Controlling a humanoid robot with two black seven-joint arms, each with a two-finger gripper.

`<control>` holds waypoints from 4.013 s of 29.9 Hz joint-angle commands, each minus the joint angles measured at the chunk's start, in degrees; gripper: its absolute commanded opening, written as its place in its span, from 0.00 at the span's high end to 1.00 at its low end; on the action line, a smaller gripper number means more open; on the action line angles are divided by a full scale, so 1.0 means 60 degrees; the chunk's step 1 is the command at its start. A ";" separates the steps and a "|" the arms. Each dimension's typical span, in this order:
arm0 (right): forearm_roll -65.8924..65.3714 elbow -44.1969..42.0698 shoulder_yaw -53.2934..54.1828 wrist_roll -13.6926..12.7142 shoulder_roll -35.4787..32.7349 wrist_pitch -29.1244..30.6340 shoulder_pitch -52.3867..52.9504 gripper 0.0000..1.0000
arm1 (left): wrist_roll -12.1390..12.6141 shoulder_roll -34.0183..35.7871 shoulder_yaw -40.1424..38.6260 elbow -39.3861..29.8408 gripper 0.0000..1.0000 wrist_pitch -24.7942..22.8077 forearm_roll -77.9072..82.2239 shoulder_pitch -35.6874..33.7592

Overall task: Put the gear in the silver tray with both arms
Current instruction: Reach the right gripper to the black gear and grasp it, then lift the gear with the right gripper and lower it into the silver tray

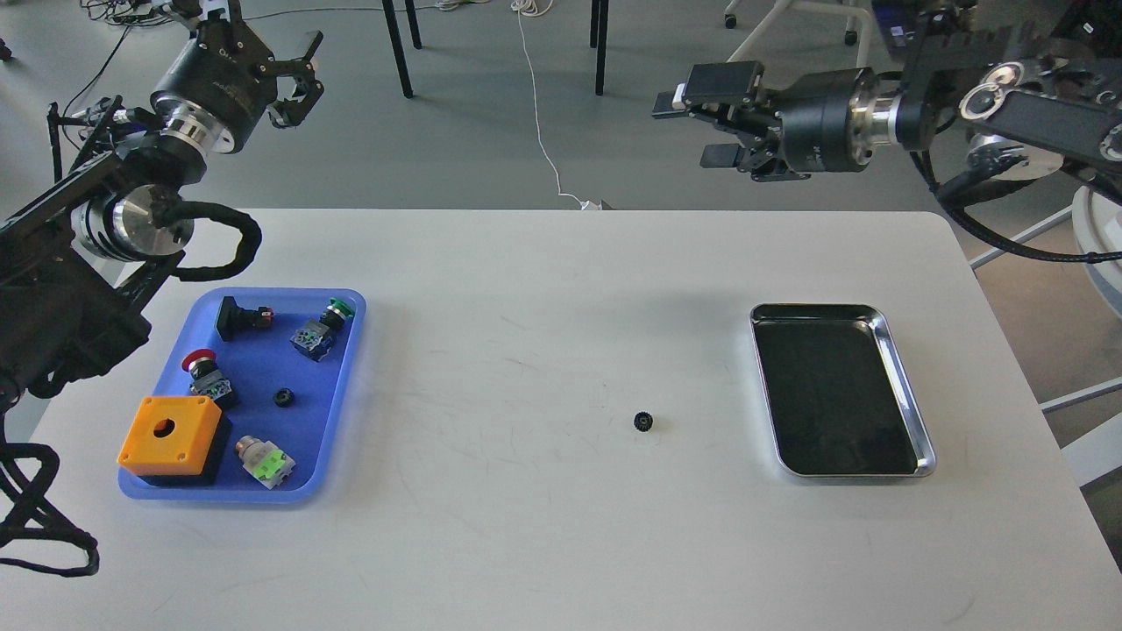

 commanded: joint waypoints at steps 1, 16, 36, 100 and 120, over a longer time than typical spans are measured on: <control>-0.0757 -0.0014 -0.0684 0.0186 0.1101 -0.0001 0.0091 0.01 | 0.0094 0.0011 0.0005 0.0257 0.02 -0.0293 -0.0098 0.0044; -0.3395 -0.0043 -0.3907 0.0948 0.3724 -0.1093 -0.0304 0.06 | 0.0431 0.0582 -0.0406 0.0272 0.02 -0.1143 -0.0859 0.0395; -0.4479 0.0001 -0.4669 0.1314 0.3724 -0.1752 -0.0875 0.39 | 0.0417 0.0597 -0.0420 0.0272 0.02 -0.1158 -0.0859 0.0556; -0.4595 0.0175 -0.4728 0.1572 0.3724 -0.2353 -0.0071 0.87 | 0.0417 0.0831 -0.0406 0.0272 0.02 -0.1173 -0.0845 0.0761; -0.7291 0.1319 -0.4831 0.1572 -0.1490 -0.2748 -0.1343 0.86 | 0.0417 0.0729 -0.0420 0.0184 0.02 -0.1070 -0.0830 0.0747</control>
